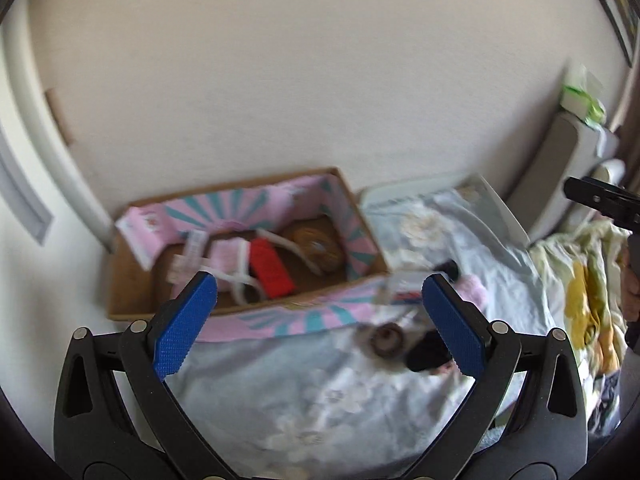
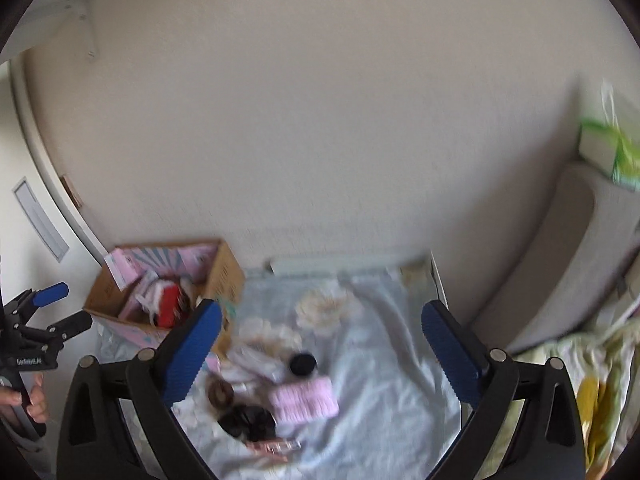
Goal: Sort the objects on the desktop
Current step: 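Withdraw both grippers back toward the remaining items on the bed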
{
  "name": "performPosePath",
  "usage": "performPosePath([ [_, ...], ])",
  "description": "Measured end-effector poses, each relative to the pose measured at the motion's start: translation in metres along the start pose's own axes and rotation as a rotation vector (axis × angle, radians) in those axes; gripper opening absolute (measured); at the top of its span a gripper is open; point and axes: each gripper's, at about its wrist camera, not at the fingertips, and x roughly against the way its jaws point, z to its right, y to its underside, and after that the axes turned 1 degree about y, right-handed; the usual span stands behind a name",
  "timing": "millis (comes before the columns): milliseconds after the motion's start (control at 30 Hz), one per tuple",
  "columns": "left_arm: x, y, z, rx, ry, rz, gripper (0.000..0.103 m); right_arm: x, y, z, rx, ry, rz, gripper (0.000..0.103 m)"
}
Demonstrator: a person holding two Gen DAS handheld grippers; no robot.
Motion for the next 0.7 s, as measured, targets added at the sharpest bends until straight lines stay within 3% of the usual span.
performPosePath([
  [100,-0.018,0.013,0.029,-0.021,0.051,-0.048,0.102,-0.012,0.019,0.014,-0.012,0.034,-0.057,0.100],
  [233,-0.046,0.033,0.057,-0.020,0.101,-0.119,0.102,-0.033,0.039,0.015,0.065,0.082,-0.140,0.100],
  [433,-0.085,0.067,0.082,0.005,0.119,-0.216,0.102,-0.074,0.064,0.008,0.126,-0.025,-0.278,0.100],
  [700,-0.115,0.088,0.093,-0.019,0.093,-0.248,0.102,-0.125,0.092,-0.004,0.170,-0.074,-0.395,0.100],
])
